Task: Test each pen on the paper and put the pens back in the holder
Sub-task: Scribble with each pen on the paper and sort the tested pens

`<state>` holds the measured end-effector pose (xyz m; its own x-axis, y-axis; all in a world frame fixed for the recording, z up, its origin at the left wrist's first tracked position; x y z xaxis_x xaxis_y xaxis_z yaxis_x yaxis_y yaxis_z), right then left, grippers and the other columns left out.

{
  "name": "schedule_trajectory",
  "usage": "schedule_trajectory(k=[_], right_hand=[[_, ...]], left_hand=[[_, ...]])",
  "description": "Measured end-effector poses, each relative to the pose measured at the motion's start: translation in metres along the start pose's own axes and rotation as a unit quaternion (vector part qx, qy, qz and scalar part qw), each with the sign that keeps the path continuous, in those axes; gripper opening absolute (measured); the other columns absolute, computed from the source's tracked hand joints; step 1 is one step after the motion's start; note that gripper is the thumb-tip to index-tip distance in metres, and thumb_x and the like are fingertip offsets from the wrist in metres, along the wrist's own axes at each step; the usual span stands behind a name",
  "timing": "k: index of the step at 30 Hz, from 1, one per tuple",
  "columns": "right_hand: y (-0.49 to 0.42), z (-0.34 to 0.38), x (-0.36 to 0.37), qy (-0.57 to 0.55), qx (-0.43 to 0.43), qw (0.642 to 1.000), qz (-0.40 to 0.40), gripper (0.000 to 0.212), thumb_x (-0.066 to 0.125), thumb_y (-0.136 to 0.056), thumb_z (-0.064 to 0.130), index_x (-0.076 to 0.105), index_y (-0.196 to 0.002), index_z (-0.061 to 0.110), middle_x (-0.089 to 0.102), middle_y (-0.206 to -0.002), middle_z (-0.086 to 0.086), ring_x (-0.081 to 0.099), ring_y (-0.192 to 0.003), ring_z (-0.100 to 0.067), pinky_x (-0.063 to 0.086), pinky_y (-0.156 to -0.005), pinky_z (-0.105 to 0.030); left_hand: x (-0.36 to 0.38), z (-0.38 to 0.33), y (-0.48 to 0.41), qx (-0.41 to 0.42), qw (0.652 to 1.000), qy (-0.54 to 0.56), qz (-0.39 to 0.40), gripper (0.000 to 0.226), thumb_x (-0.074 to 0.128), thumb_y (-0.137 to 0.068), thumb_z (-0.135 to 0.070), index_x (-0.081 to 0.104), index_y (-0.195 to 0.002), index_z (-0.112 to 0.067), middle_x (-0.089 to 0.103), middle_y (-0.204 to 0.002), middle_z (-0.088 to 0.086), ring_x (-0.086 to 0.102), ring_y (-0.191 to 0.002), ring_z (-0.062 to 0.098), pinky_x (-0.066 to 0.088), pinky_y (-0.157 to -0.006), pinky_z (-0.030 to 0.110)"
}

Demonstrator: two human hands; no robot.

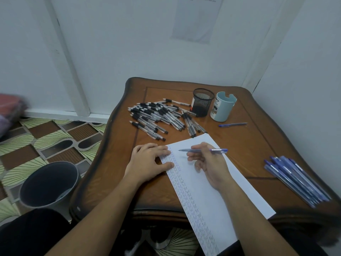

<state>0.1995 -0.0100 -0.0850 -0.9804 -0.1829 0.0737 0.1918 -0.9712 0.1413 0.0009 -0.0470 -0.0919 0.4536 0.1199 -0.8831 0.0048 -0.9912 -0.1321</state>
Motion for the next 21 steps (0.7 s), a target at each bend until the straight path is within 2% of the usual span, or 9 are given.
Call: schedule_trajectory(k=[3, 7, 9, 14, 21], right_hand=[[0.004, 0.000, 0.003, -0.006, -0.020, 1.000, 0.020, 0.029, 0.075, -0.077, 0.026, 0.055, -0.079, 0.004, 0.061, -0.063, -0.012, 0.050, -0.058, -0.021, 0.043, -0.054, -0.027], [0.003, -0.004, 0.006, 0.090, -0.038, 0.995, 0.010, 0.032, 0.080, -0.080, 0.009, 0.056, -0.060, 0.015, 0.058, -0.058, -0.007, 0.061, -0.063, -0.024, 0.053, -0.069, -0.039], [0.003, -0.005, 0.007, 0.122, -0.047, 0.991, 0.002, 0.036, 0.080, -0.078, 0.007, 0.056, -0.054, 0.017, 0.055, -0.057, -0.008, 0.061, -0.064, -0.024, 0.052, -0.064, -0.037], [0.005, -0.006, 0.012, 0.151, -0.065, 0.986, 0.012, 0.038, 0.074, -0.081, 0.000, 0.050, -0.054, 0.013, 0.047, -0.051, 0.000, 0.051, -0.050, -0.004, 0.041, -0.050, -0.020], [0.007, -0.004, 0.014, 0.153, -0.072, 0.985, 0.021, 0.032, 0.071, -0.085, 0.001, 0.051, -0.061, 0.006, 0.047, -0.059, -0.009, 0.054, -0.051, -0.002, 0.042, -0.049, -0.015]], left_hand=[[0.000, 0.000, 0.000, 0.002, 1.000, 0.002, 0.001, 0.050, 0.052, -0.083, -0.069, 0.055, -0.127, -0.046, 0.044, -0.141, -0.028, 0.028, -0.133, -0.001, 0.010, -0.110, 0.036], [0.001, 0.001, 0.000, 0.004, 1.000, -0.002, -0.008, 0.051, 0.052, -0.081, -0.071, 0.055, -0.126, -0.047, 0.045, -0.139, -0.029, 0.029, -0.132, -0.002, 0.012, -0.109, 0.036], [0.001, 0.001, 0.000, 0.004, 1.000, -0.001, -0.010, 0.051, 0.052, -0.081, -0.071, 0.056, -0.126, -0.047, 0.045, -0.139, -0.029, 0.029, -0.131, -0.002, 0.012, -0.109, 0.034], [0.000, 0.001, 0.000, 0.003, 1.000, 0.003, -0.016, 0.050, 0.055, -0.081, -0.069, 0.057, -0.125, -0.046, 0.047, -0.138, -0.028, 0.031, -0.132, -0.001, 0.013, -0.109, 0.036], [0.000, 0.001, 0.000, 0.003, 1.000, 0.002, -0.014, 0.050, 0.054, -0.081, -0.069, 0.057, -0.126, -0.046, 0.046, -0.139, -0.027, 0.030, -0.132, 0.000, 0.013, -0.111, 0.037]])
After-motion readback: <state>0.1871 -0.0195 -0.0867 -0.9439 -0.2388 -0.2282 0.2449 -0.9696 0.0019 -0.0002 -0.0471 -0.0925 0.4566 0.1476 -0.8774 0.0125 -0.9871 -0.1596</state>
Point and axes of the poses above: each hand's wrist, its own y-axis away from the middle knuckle, its own x-axis out of the palm, z = x × y, the point moved 7 cm from there along -y, towards the middle knuckle
